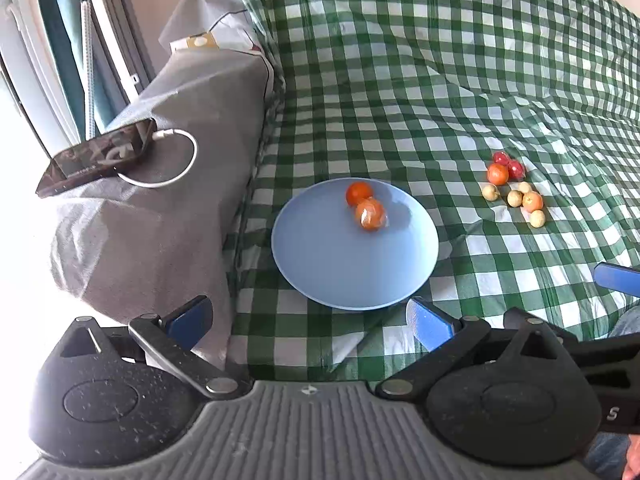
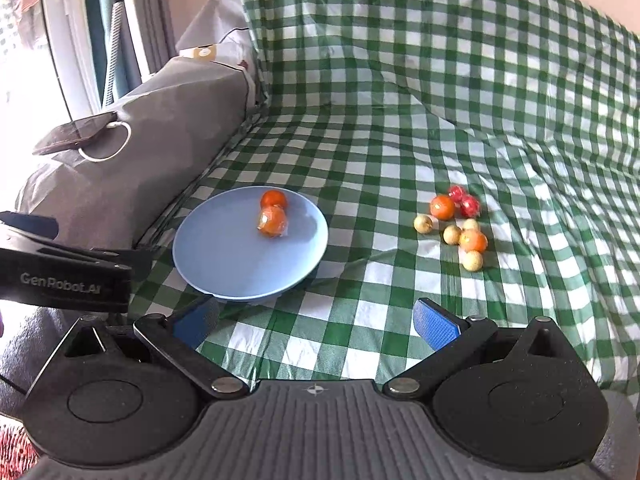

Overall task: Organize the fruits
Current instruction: 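Lift both tools away from the plate and return toward the fruits, then grasp a red tomato with the right tool while the left tool grasps another, then carry both red tomatoes over the blue plate and open both tools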

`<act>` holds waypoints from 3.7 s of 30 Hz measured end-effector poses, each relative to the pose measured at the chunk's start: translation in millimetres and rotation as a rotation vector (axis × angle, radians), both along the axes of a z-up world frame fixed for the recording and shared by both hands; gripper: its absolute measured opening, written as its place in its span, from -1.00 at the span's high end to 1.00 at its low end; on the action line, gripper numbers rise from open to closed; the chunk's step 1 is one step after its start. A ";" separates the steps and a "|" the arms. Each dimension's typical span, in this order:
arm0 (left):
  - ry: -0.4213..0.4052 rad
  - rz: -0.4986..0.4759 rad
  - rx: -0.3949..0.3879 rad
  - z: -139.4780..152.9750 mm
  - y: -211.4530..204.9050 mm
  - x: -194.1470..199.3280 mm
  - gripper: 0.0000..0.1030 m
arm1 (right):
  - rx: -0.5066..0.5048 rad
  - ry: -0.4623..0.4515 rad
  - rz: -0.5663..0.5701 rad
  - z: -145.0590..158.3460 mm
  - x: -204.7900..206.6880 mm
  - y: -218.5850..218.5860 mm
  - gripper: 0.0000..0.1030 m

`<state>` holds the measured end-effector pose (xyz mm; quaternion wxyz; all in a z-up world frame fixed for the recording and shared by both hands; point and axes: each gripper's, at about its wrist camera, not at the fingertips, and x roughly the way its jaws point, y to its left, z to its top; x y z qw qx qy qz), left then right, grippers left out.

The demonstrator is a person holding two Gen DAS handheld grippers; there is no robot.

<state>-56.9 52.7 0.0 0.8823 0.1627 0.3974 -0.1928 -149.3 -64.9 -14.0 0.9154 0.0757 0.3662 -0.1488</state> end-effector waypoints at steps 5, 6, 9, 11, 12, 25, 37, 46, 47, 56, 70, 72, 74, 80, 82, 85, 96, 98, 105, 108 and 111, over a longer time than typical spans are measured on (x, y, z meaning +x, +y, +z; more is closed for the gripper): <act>0.017 -0.010 0.017 -1.9 -12.7 5.5 -0.99 | 0.008 -0.016 -0.060 -9.1 -0.1 -17.5 -0.99; 0.016 -0.011 0.025 -2.0 -16.2 7.1 -0.99 | 0.008 -0.018 -0.075 -11.5 0.2 -23.1 -0.99; 0.028 -0.009 0.035 -1.3 -26.8 16.0 -1.00 | -0.020 -0.032 -0.129 -18.0 4.3 -46.4 -0.99; 0.044 -0.002 0.036 -1.2 -34.2 24.6 -1.00 | -0.038 -0.044 -0.166 -22.2 13.2 -72.6 -0.99; 0.050 0.001 0.037 -1.2 -38.1 29.0 -1.00 | -0.051 -0.047 -0.189 -24.8 18.0 -86.9 -0.99; 0.110 0.026 0.130 -30.0 -103.5 87.2 -1.00 | -0.037 0.101 -0.220 -112.5 156.2 -271.0 -0.47; 0.161 -0.141 0.040 -38.3 -232.9 149.2 -1.00 | -0.063 0.051 -0.391 -127.7 122.8 -302.0 0.39; 0.243 -0.330 0.043 -96.9 -374.4 170.6 -0.99 | -0.051 -0.035 -0.517 -134.9 56.8 -338.6 0.38; 0.255 -0.341 0.054 -105.9 -384.0 170.5 -0.99 | -0.059 -0.039 -0.513 -134.9 52.7 -336.2 0.37; 0.282 -0.326 0.096 -138.4 -411.4 179.2 -0.80 | -0.070 -0.061 -0.494 -140.2 56.0 -337.6 0.35; 0.113 -0.368 -0.027 -45.6 -327.3 124.2 0.42 | -0.129 -0.149 -0.575 -94.7 38.2 -322.0 0.41; 0.098 -0.357 -0.047 -26.5 -292.7 108.2 0.42 | -0.133 -0.190 -0.544 -71.5 26.9 -305.9 0.41; 0.089 -0.336 -0.054 -8.0 -253.0 90.0 0.42 | -0.134 -0.218 -0.488 -49.6 11.3 -282.3 0.41; 0.078 -0.237 -0.050 25.9 -145.4 42.3 0.42 | -0.079 -0.218 -0.277 -3.9 -34.2 -191.5 0.41; 0.074 -0.204 -0.047 32.9 -116.9 31.0 0.41 | -0.046 -0.218 -0.210 7.3 -42.9 -157.6 0.41; 0.073 -0.167 -0.069 43.2 -75.8 13.4 0.42 | 0.017 -0.229 -0.122 22.2 -47.2 -115.7 0.41; 0.036 -0.091 -0.180 61.7 13.7 -20.9 0.41 | 0.022 -0.217 0.121 54.3 -33.6 -12.2 0.41; 0.025 -0.081 -0.201 62.0 21.0 -23.2 0.41 | 0.020 -0.201 0.138 55.2 -32.8 -3.2 0.41; 0.011 -0.075 -0.236 62.8 33.5 -21.6 0.41 | 0.014 -0.162 0.154 56.0 -29.6 15.1 0.41; 0.011 -0.075 -0.249 62.1 36.0 -19.0 0.41 | 0.004 -0.160 0.145 55.9 -24.8 14.9 0.41; 0.018 -0.072 -0.261 60.7 37.3 -15.9 0.41 | -0.004 -0.150 0.143 55.9 -20.2 15.4 0.41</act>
